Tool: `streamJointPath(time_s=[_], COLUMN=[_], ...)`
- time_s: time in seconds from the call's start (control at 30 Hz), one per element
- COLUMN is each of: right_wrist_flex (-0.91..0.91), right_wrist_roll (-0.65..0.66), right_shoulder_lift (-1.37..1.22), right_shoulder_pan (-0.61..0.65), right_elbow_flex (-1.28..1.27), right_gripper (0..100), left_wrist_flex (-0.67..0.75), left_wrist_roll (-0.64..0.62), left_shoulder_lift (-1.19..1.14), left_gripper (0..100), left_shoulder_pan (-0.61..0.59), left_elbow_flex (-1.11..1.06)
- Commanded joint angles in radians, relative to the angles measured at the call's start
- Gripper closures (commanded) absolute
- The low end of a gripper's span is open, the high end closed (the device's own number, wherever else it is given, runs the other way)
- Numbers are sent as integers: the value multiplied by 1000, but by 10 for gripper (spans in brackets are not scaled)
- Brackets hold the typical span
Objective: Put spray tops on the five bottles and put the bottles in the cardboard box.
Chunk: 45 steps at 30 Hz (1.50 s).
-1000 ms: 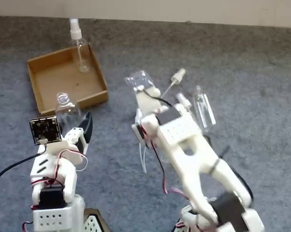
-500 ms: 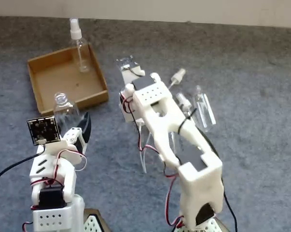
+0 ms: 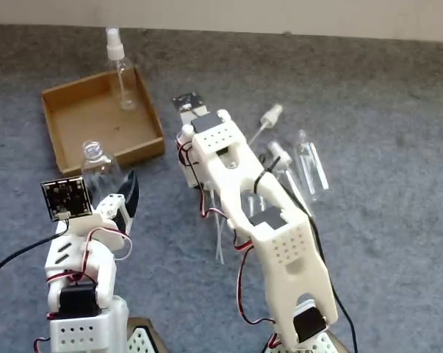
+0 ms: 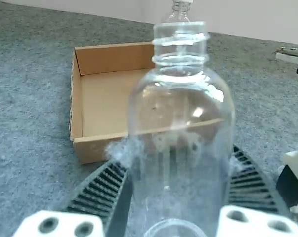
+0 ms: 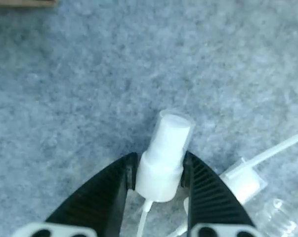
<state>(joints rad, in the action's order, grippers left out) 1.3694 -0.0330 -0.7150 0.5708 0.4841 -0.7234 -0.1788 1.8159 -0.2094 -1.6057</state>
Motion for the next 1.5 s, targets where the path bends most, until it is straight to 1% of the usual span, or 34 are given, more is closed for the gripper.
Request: streamJointPath(time_s=[0.0, 0.13, 0.23, 0.37, 0.6, 0.8, 0.9, 0.97, 1.07, 1.13, 1.27, 1.47], right_wrist_flex=[18, 33, 85, 162, 392, 400, 400, 400, 400, 400, 400, 400], right_wrist_roll=[-8, -8, -9, -5, -3, -3, -3, -3, -3, -3, -3, -3], right_shoulder_lift=[18, 18, 22, 33, 33, 35, 50, 104, 226, 317, 473, 651], right_shoulder_pan=[7, 7, 7, -5, -30, -62, -102, -127, -153, -163, -165, -183], right_elbow_flex=[58, 58, 77, 166, 490, 776, 869, 911, 912, 880, 822, 806], right_gripper=[872, 878, 933, 989, 991, 991, 991, 991, 991, 991, 991, 991], left_wrist_flex=[26, 26, 32, 68, 74, 74, 74, 74, 75, 109, 195, 224], left_wrist_roll=[-9, -11, -11, -8, -6, -6, -6, -6, -6, -6, -6, -5], left_shoulder_lift=[13, 13, 13, 13, 13, 13, 13, 13, 13, 13, 13, 13], left_gripper=[815, 815, 815, 814, 814, 814, 814, 814, 814, 814, 816, 817], left_shoulder_pan=[-8, -8, -7, 50, 153, 249, 263, 265, 266, 278, 378, 541], left_elbow_flex=[4, 4, -22, -45, -74, -74, -74, -74, -65, -65, -76, -73])
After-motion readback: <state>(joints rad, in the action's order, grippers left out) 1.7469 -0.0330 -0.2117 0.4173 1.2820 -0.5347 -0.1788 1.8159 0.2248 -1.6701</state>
